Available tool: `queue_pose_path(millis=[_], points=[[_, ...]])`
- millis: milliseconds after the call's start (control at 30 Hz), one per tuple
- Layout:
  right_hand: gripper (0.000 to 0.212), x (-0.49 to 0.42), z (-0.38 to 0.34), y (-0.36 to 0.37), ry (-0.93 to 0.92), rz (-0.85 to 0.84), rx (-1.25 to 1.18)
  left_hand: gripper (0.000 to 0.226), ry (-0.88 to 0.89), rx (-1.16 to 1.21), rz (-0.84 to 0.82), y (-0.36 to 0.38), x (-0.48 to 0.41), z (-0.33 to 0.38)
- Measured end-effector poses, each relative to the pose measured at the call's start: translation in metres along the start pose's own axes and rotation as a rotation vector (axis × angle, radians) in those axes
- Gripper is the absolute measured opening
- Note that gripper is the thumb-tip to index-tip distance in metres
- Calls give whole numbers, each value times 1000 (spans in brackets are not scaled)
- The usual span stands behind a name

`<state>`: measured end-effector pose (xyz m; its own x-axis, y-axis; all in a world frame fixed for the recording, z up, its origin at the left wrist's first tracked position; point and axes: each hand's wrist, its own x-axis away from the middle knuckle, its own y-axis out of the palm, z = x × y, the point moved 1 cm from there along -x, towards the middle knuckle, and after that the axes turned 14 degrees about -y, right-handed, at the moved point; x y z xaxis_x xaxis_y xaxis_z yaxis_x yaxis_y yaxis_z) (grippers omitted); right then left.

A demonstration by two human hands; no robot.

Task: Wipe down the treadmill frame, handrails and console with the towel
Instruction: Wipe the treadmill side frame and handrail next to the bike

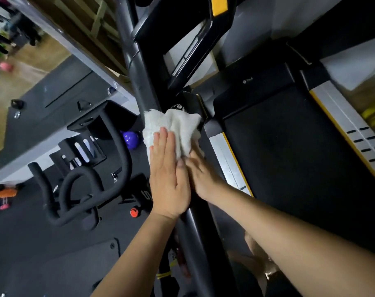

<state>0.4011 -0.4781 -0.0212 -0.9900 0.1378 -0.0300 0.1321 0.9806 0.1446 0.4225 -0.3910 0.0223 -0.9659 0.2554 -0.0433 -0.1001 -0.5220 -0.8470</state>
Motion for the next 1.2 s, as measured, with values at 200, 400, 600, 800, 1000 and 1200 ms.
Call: queue_pose_path(millis=[200,400,600,800,1000,1200], points=[[45,38,16,6,179,97,-117,75,3,12,-60,-3,2,0],[57,15,-6,13,-123,64,18,60,-83,190,-13,-4,1,-7],[42,-28,-5,1,81,109,26,67,-144,154,-5,-2,-2,-6],[47,37,-4,4,304,112,97,61,-56,74,29,0,-2,-11],[36,-3,-34,8,67,53,207,65,-156,267,42,-3,-1,-9],[38,-24,-34,-4,88,-43,338,66,-163,77,46,1,0,-9]])
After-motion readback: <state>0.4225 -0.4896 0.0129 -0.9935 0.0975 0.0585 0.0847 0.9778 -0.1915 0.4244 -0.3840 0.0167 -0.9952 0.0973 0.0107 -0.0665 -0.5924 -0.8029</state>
